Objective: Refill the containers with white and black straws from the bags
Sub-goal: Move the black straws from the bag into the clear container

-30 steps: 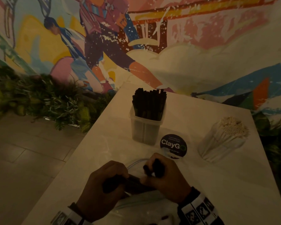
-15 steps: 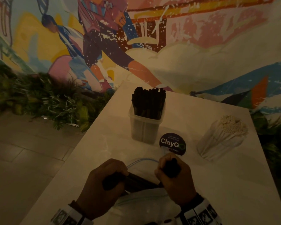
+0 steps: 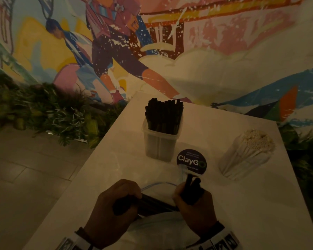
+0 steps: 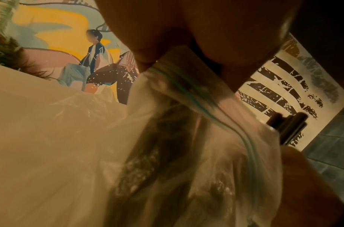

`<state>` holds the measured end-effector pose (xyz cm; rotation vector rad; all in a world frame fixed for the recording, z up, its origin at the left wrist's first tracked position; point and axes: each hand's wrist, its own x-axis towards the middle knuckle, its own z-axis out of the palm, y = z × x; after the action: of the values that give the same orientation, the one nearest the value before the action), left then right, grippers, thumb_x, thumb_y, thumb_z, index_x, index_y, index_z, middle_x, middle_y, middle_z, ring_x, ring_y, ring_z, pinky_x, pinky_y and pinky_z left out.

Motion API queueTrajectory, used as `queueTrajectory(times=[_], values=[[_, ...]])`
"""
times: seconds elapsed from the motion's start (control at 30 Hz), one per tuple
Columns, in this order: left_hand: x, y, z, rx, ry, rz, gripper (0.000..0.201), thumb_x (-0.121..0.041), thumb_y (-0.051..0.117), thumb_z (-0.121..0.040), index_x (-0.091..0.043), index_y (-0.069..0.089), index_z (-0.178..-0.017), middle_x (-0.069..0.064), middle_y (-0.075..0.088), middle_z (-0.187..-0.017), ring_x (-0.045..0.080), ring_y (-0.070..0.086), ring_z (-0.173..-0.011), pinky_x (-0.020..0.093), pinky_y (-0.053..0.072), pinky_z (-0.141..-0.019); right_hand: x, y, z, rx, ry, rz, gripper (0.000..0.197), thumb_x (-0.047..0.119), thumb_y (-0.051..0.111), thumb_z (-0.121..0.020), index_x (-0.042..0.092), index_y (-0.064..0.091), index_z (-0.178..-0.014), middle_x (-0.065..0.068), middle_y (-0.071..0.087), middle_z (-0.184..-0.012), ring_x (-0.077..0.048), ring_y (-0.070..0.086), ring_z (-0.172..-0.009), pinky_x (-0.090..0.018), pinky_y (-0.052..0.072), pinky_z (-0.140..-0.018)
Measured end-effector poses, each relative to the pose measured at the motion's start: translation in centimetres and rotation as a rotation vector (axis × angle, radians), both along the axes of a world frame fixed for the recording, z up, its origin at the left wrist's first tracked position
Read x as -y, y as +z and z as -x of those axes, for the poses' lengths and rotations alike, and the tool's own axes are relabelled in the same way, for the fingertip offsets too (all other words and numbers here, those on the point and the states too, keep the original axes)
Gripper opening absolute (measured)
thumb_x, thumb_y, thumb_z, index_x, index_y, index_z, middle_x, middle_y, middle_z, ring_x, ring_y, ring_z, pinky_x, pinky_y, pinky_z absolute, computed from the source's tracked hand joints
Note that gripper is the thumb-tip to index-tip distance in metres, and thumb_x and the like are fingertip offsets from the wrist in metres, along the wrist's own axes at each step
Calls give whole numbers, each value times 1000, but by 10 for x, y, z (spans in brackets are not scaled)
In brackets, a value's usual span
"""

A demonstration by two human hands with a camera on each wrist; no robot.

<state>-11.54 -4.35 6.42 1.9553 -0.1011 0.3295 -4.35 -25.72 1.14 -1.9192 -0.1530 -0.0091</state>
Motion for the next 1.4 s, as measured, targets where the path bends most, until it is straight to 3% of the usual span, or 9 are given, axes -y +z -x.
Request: queueTrajectory(times=[0.17,0.47,0.6,0.77,0.97,1.07,1.23,1.33,1.4], values=[[0,0,1,-9,9,-3,19,-18,60,-65,-30,64,-79,-8,66,-93,15,66,-87,25,53,-72,-4,52,-3,82,128,-322,44,-9,65,-72,32,58,-60,-1,66,-69,-24,65,-70,-31,54,-69],[-2,-4,2,-7,18,63,21,-16,64,-64,-30,65,-80,-4,66,-93,19,66,-88,24,53,-73,-3,132,-24,245,171,-792,18,-3,61,-69,13,52,-69,-15,62,-73,-28,58,-58,-30,52,-59],[-1,-4,3,-5,31,60,21,-17,63,-65,-30,65,-81,-4,66,-93,18,66,-88,28,54,-72,-2,158,-64,449,35,-761,31,-16,55,-75,15,53,-72,-6,66,-75,-25,57,-59,-30,51,-58],[-1,-2,6,-27,45,52,20,-17,61,-63,-29,65,-78,-4,66,-92,18,65,-86,28,53,-69,-20,171,-117,561,-83,-795,35,-20,56,-78,14,50,-74,5,67,-76,-18,62,-73,-34,54,-75],[-2,-2,7,-36,57,84,21,-16,60,-61,-30,64,-77,-6,66,-91,16,65,-84,22,51,-68,-67,151,-142,342,25,-752,36,-18,61,-76,16,55,-69,-3,66,-79,-21,64,-83,-39,53,-87],[-4,-4,7,-42,67,75,22,-16,61,-61,-31,65,-78,-6,66,-92,16,66,-86,21,51,-69,-79,131,-148,231,54,-637,32,-17,59,-79,13,56,-70,-6,64,-78,-18,64,-82,-32,54,-86],[-4,-4,7,-31,73,82,22,-15,62,-62,-30,65,-78,-5,66,-92,17,66,-85,22,52,-70,-77,112,-157,211,-36,-432,13,11,73,-78,15,64,-87,-3,68,-90,-15,66,-92,-41,52,-92],[-5,-4,7,-30,71,79,21,-15,62,-63,-28,65,-79,-4,66,-92,18,65,-86,27,53,-70,-72,113,-160,280,-109,-373,42,37,76,-67,32,54,-103,7,64,-99,-11,63,-97,-44,52,-92],[-5,-4,6,-27,71,74,22,-15,61,-63,-28,65,-79,-3,66,-92,18,65,-86,29,53,-70,-71,116,-161,377,-115,-352,61,39,76,-68,33,42,-119,3,59,-110,-16,61,-100,-44,54,-88]])
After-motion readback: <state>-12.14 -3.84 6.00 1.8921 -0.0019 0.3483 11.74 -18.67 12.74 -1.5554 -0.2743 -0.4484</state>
